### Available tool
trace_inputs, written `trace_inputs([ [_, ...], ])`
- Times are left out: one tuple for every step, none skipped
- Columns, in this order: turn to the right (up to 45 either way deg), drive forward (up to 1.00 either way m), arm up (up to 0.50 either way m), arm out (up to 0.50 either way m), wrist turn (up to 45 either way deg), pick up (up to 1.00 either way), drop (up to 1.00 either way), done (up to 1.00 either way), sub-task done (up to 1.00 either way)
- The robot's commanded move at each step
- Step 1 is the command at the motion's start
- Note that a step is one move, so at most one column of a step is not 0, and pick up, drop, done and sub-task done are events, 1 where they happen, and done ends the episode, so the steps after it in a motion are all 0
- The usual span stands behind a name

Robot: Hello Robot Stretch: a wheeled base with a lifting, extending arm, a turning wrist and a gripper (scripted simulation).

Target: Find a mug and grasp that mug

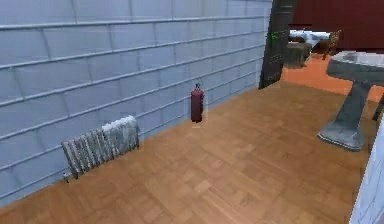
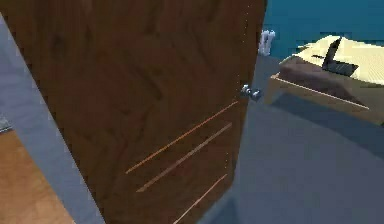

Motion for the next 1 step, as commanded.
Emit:
trace_inputs([
  [0.0,0.40,0.00,0.00,0.0,0.00,0.00,0.00,0.00],
])
